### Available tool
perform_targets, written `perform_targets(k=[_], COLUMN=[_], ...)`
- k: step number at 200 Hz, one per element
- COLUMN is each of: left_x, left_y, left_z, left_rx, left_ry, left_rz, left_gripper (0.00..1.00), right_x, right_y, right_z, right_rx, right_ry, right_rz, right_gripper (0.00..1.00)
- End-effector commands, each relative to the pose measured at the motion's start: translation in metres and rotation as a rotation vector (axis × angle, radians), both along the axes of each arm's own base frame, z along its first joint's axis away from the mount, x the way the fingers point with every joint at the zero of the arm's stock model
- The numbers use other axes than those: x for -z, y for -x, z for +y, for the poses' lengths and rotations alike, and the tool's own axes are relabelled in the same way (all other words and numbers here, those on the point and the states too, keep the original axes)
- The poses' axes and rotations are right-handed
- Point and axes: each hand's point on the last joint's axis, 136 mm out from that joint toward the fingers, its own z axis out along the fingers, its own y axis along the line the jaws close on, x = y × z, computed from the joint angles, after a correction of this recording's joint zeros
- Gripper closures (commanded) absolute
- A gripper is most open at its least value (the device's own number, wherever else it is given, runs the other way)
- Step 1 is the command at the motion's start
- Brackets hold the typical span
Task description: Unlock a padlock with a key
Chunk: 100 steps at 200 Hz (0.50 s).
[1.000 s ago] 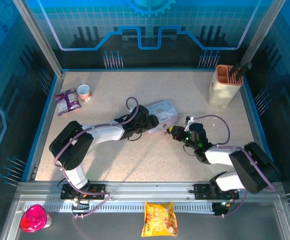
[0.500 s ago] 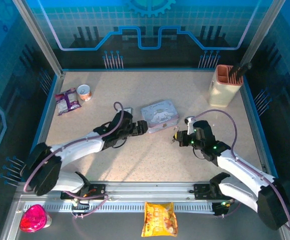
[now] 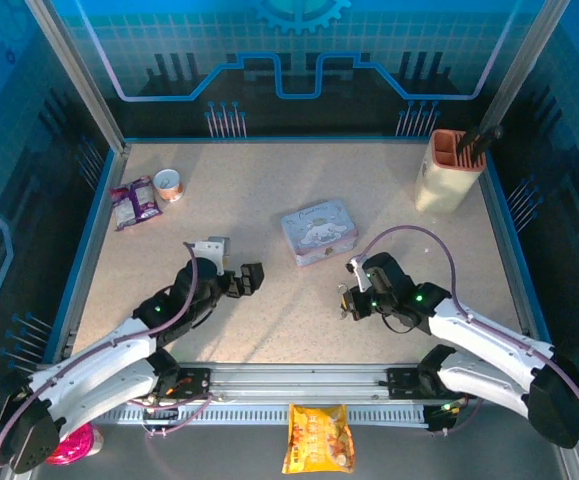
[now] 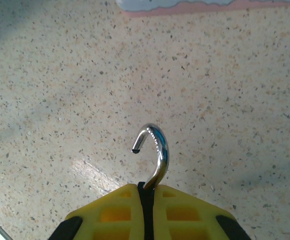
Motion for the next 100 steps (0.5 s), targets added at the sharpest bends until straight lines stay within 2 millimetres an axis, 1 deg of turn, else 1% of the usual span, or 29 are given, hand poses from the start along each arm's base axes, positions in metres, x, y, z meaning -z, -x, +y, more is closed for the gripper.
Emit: perform_targets(k=[1, 51, 78, 100], left_x=[0.008, 0.008, 0.012, 0.016], left_y=[0.002, 0.001, 0.003, 0.003], left_z=[0.011, 0.009, 0.009, 0.012], left_rx=[-0.012, 0.004, 0.009, -0.006], left_ry=[-0.058, -0.053, -0.056, -0.065], left_rz=[-0.02, -0.037, -0.034, -0.033], left_gripper=[0.01, 0.01, 0.01, 0.01], right_x=[0.004, 0.016, 0.022, 0.029], right_y=[-0.002, -0.009, -0.014, -0.014], right_z=[0.0, 0.001, -0.004, -0.007], right_rx=[0.017, 0.034, 0.058, 0.072], right_ry=[0.012, 0.011, -0.009, -0.01], right_rz=[0.007, 0.05, 0.085, 0.12], right_gripper=[1.0, 1.0, 1.0, 0.99])
